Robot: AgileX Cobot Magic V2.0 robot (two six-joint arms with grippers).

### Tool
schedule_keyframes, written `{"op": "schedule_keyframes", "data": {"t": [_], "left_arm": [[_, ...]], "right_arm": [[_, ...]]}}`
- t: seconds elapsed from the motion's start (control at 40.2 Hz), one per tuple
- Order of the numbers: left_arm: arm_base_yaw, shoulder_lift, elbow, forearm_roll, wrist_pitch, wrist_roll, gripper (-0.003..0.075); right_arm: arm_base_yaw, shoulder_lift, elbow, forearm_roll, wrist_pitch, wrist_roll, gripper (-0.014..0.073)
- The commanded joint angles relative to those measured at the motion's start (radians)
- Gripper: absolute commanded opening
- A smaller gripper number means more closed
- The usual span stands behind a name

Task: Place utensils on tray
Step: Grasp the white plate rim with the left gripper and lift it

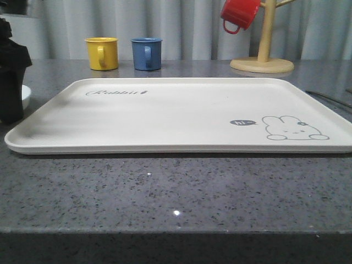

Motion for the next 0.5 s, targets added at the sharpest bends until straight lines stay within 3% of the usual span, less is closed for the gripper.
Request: {"op": "schedule_keyframes", "data": {"t": [0.0,0.199,0.323,0.472], "left_arm": [[-0.006,-0.013,-0.032,0.000,-0.015,0.006,0.0331],[-0.006,0.002,-0.035,0.000,-0.011,0.006,0.0165],[-0.006,0.002,-0.035,0.020,-0.007,0.007,-0.0015],[-0.006,-0.009,-0.052,0.060,0.018,0.007,-0.0018]], "right_arm": [[-0.007,0.013,-0.037,0.005,-0.078,-0.007,0.0645],[-0.007,0.013,-0.037,0.005,-0.078,-0.007,0.0645],[-0.007,0.013,-0.037,0.005,-0.078,-0.007,0.0645],[-0.007,0.013,-0.037,0.005,-0.078,-0.007,0.0645]]}}
